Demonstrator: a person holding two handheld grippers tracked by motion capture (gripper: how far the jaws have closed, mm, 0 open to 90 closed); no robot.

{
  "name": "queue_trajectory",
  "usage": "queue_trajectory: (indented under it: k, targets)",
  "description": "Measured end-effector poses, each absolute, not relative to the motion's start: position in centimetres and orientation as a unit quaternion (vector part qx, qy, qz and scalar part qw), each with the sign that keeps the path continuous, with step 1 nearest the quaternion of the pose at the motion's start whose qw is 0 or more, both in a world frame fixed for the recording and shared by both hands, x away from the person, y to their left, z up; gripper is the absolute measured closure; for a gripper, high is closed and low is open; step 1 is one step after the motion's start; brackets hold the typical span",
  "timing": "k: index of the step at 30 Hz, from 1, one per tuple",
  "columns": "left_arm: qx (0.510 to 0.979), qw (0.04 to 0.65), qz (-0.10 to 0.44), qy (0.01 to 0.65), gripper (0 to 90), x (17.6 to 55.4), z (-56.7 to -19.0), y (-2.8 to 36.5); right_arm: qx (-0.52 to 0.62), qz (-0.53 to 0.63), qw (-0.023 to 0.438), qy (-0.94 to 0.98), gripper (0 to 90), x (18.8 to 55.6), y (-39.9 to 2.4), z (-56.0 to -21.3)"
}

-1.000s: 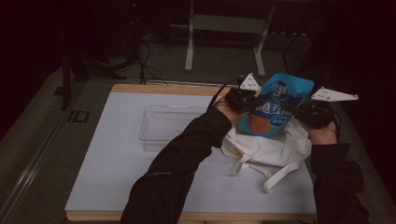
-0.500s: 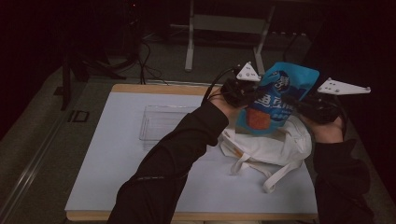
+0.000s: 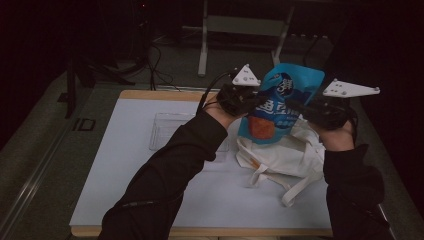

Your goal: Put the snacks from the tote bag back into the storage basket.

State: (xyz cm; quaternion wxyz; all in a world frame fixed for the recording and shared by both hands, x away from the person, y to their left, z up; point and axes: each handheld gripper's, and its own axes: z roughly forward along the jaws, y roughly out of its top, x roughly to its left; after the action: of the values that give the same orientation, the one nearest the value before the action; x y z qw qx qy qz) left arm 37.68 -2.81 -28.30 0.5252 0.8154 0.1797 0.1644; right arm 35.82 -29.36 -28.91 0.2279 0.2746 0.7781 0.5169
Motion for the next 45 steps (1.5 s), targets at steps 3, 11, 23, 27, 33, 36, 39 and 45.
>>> queue_trajectory:
  k: [3,11,23,27,33,36,39,45]
  targets:
    - [0.814,0.524,0.167,0.185,90.0,37.5,-28.2,-1.7,0.271,0.519,0.222,0.779,86.4,35.9,-28.4,-28.9]
    - [0.813,0.519,0.175,0.2,90.0,36.9,-28.0,1.4,0.257,0.521,0.212,0.786,86.4,36.3,-25.3,-28.7]
    - [0.81,0.514,0.183,0.215,90.0,36.4,-27.9,4.6,0.237,0.525,0.199,0.793,86.4,36.8,-22.0,-28.6]
    - [0.811,0.51,0.188,0.217,90.0,36.1,-27.9,5.6,0.23,0.525,0.195,0.796,86.4,37.0,-21.0,-28.7]
    - [0.808,0.51,0.191,0.224,90.0,35.9,-27.9,7.2,0.22,0.526,0.191,0.799,86.4,37.2,-19.5,-28.7]
    - [0.807,0.51,0.191,0.229,90.0,36.0,-28.1,7.9,0.218,0.525,0.19,0.8,86.4,37.3,-18.7,-28.8]
    - [0.808,0.507,0.191,0.233,90.0,35.9,-28.2,8.7,0.215,0.524,0.187,0.803,86.5,37.5,-17.9,-28.9]
    - [0.806,0.507,0.194,0.237,90.0,35.8,-28.6,10.3,0.207,0.527,0.184,0.804,86.5,37.7,-16.3,-29.3]
